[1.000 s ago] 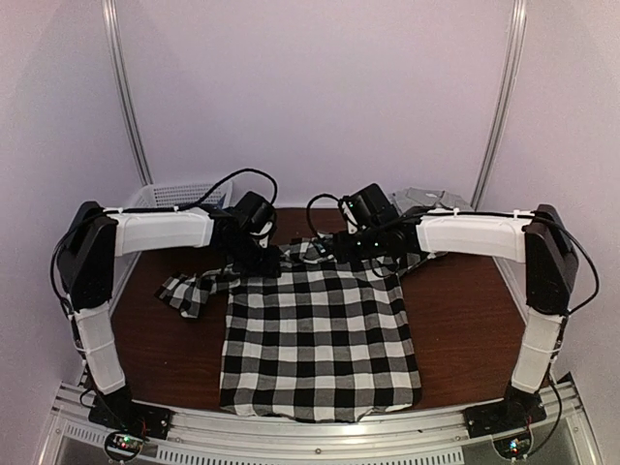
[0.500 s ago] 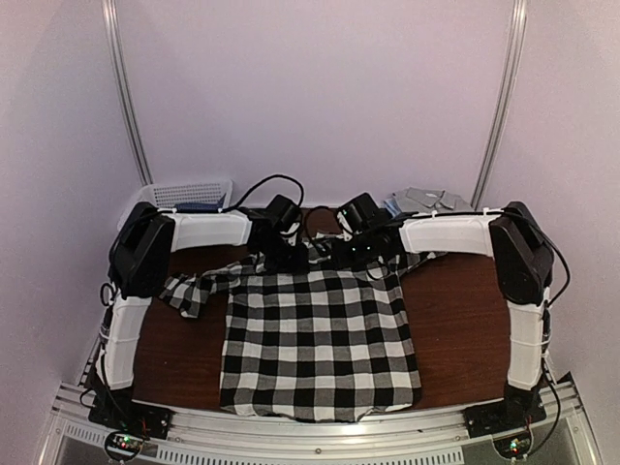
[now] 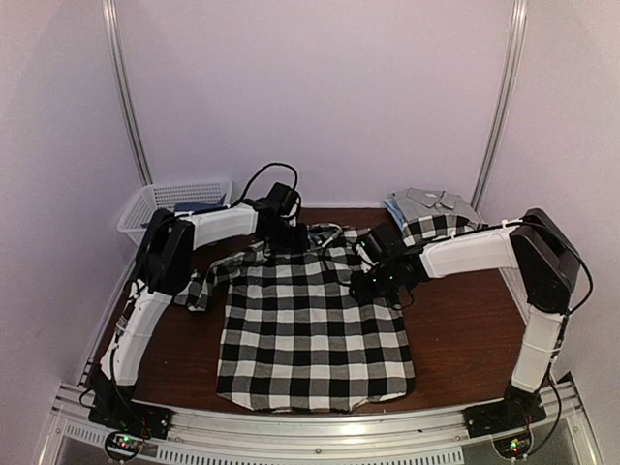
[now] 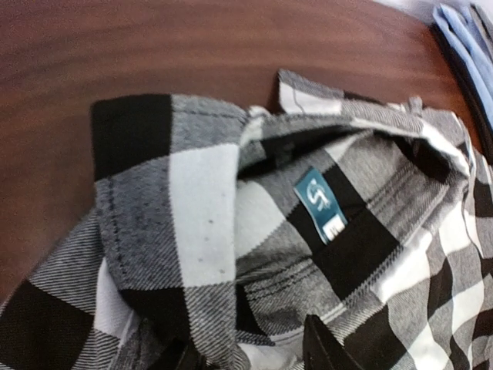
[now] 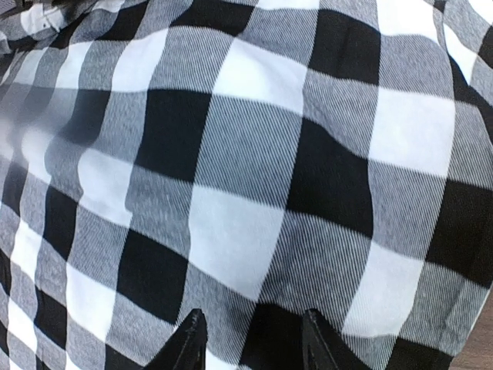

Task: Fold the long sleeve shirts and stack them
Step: Flatten out the square-folded shirt at the center of the board.

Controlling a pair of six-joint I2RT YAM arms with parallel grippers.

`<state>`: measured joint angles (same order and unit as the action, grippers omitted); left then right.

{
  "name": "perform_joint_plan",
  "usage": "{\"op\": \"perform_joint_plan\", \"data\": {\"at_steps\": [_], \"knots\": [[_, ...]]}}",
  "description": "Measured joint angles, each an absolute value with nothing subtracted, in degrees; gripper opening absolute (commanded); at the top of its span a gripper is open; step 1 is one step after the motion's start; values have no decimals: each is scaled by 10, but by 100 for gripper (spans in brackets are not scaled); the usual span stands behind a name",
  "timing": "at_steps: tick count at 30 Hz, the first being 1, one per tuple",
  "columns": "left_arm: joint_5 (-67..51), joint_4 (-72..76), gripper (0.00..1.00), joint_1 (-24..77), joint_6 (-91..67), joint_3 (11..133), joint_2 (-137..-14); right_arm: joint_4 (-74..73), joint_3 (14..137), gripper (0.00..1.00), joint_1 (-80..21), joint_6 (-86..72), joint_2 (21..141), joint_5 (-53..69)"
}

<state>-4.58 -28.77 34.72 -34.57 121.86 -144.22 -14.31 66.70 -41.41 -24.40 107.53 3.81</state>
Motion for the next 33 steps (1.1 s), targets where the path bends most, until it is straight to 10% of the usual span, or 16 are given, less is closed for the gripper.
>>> {"op": "perform_joint_plan", "data": {"at_steps": [21, 33], "knots": [[-66, -210, 20, 242, -360, 1361, -1478, -121, 535, 43, -453, -274, 1005, 38], [-75, -211, 24, 280, -348, 978, -1210, -162, 419, 48, -453, -301, 882, 41]]}}
